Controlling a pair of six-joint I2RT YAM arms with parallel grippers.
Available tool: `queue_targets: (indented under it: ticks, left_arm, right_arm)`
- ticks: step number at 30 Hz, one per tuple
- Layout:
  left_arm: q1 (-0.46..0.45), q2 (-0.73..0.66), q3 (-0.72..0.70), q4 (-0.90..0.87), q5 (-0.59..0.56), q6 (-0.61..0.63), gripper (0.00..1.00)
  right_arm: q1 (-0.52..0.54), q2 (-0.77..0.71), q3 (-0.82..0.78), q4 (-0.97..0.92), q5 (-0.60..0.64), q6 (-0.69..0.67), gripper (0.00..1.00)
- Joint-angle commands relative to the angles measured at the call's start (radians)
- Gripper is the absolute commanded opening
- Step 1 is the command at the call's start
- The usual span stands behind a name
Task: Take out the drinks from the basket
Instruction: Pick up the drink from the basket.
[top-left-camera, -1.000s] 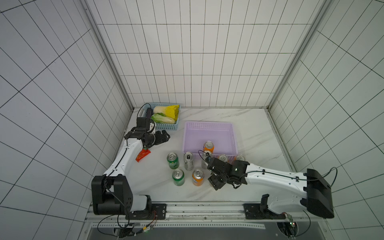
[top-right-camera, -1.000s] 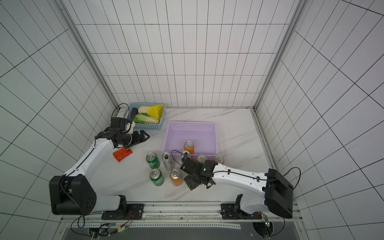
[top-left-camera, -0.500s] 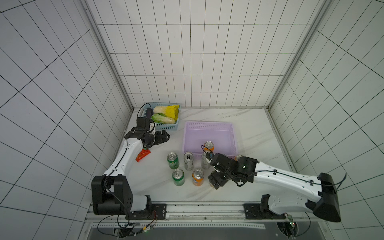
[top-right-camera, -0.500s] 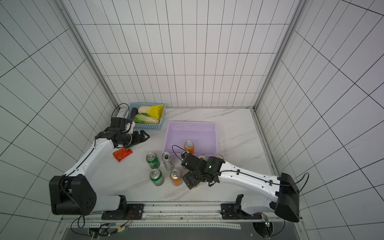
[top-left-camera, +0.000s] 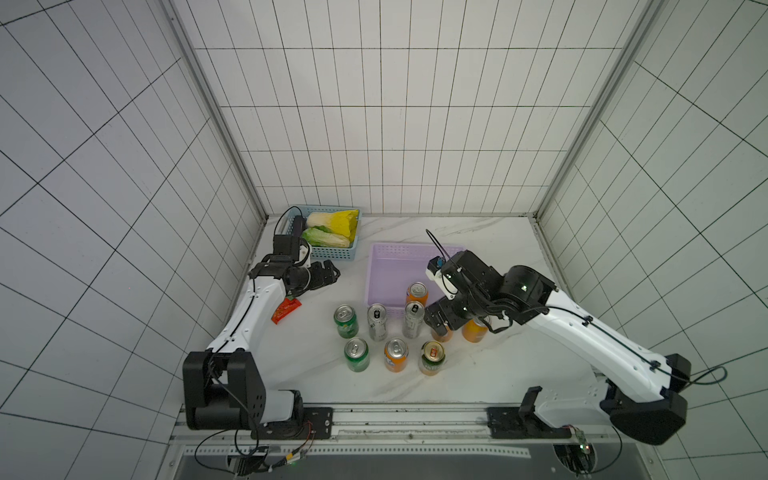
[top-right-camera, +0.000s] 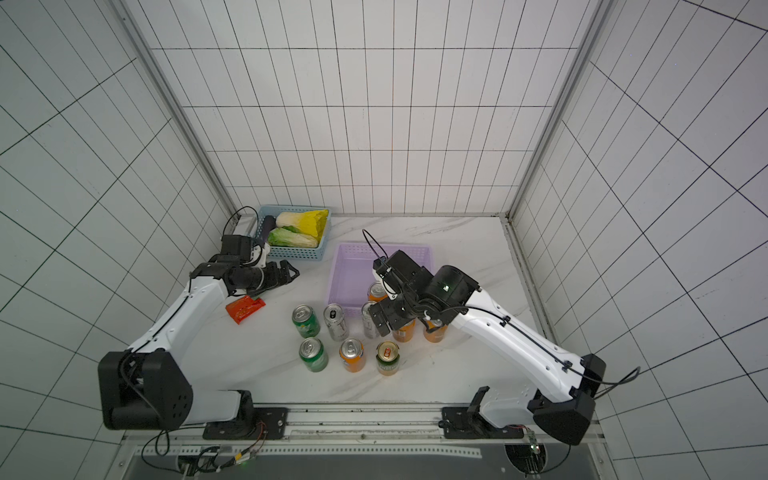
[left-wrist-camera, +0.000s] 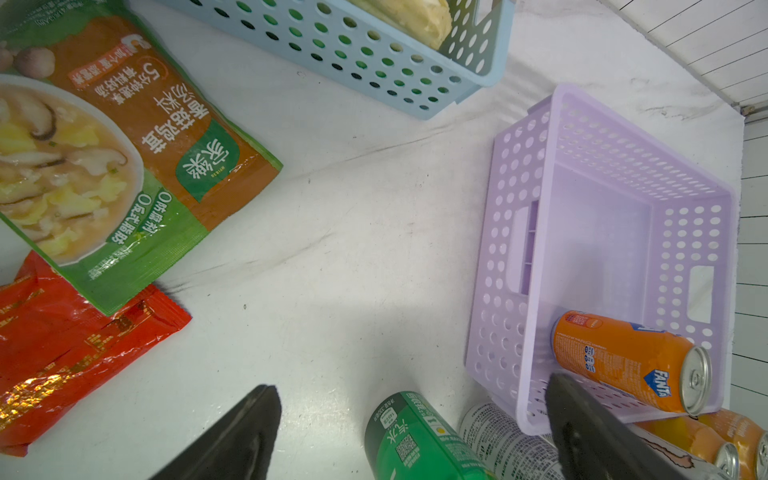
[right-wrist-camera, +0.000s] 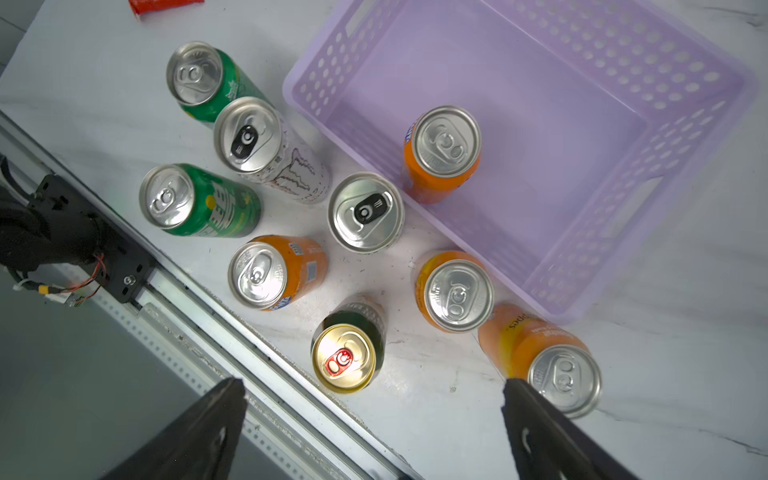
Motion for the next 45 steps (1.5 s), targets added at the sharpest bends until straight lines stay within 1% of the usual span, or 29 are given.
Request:
queue_targets:
  ticks: [1, 7, 15, 22, 30, 45]
  left_arm:
    - [0.006, -0.013, 0.000, 0.003, 0.000, 0.019, 0.98]
    - [0.006, -0.014, -0.001, 0.003, 0.000, 0.019, 0.98]
    - [0.006, -0.014, -0.002, 0.003, 0.000, 0.019, 0.98]
    - [0.006, -0.011, -0.001, 0.003, 0.000, 0.019, 0.98]
    - [0.005, -0.010, -0.003, 0.003, 0.000, 0.020, 0.98]
    - [0.005, -0.007, -0.001, 0.003, 0.001, 0.019, 0.98]
  right_arm:
    - [-0.048, 0.077, 0.068, -0.073, 0.031, 0.011, 1.00]
    - [-0.090, 0.235, 0.188, -0.063, 0.065, 0.015, 1.00]
    - [-0.125, 0.390, 0.237, 0.014, 0.069, 0.021, 1.00]
    - [-0.144, 0.530, 0.283, 0.044, 0.068, 0.029, 0.99]
    - [-0.163, 0.616, 0.286, 0.087, 0.057, 0.061, 0.96]
    - [-0.172, 0.706, 0.260, 0.109, 0.041, 0.088, 0.84]
